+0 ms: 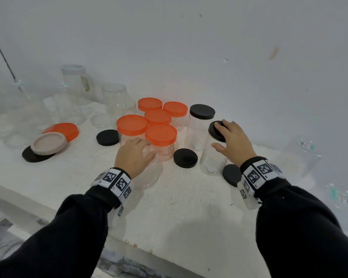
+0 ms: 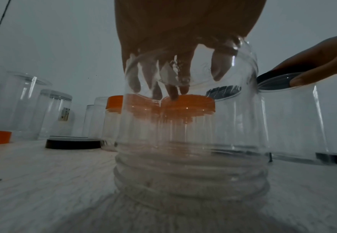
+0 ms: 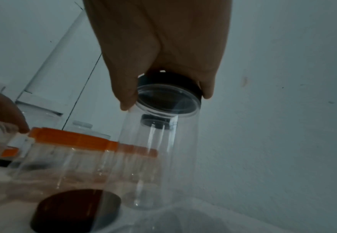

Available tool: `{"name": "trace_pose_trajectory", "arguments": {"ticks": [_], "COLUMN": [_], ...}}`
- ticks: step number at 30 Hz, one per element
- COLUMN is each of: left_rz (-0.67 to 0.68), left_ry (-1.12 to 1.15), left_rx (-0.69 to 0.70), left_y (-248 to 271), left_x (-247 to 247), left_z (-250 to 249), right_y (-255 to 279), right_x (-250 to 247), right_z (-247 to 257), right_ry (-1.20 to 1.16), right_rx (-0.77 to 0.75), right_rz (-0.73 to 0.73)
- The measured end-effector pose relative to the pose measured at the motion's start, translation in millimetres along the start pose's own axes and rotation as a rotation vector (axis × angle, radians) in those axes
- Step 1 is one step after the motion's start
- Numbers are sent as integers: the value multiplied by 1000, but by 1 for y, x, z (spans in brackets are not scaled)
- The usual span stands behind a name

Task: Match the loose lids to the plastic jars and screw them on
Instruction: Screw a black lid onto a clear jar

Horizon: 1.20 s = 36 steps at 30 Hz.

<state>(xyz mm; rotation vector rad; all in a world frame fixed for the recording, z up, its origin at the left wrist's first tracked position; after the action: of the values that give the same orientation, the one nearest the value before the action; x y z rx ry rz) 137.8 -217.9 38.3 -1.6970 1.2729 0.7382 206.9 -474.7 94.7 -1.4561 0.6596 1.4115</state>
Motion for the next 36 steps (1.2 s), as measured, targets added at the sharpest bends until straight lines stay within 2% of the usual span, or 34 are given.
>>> {"name": "trace_pose_trajectory", "arguments": {"ticks": [6,12,22,27,32,36], "left_rz": [38,35,31,29,9,-2], "left_ry": [-8,-9,-18,2,-17,-12], "left_rx": [-24,-20,-45,-55,-39,-25], "left_y": [-1,0,1,2,1,0], "left_x": [3,2,1,-1,-1,-4], "left_z": [1,0,1,3,5,6], "right_y": [-10,-24,-43,-44,-23,21], "right_x": [2,3,7,6,-25,-49], "right_z": [-18,-31,-35,-33,-10,20], "right_ry": [42,13,50,101,63,-5], "right_rx": [31,78,113,155,171,120], "right_rz": [-109,-141,-87,28,-30,-46]}}
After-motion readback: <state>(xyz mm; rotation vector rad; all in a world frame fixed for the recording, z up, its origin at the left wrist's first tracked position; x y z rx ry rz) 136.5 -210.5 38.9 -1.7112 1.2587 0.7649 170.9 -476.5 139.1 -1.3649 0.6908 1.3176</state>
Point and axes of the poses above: each hand's wrist, its own y-axis away from the middle knuckle, its own x-axis out of the palm, z = x × y, the point moved 9 cm from there along -y, towards the middle knuckle, and after that the axes turned 3 degrees about z, right-handed, at the moved point
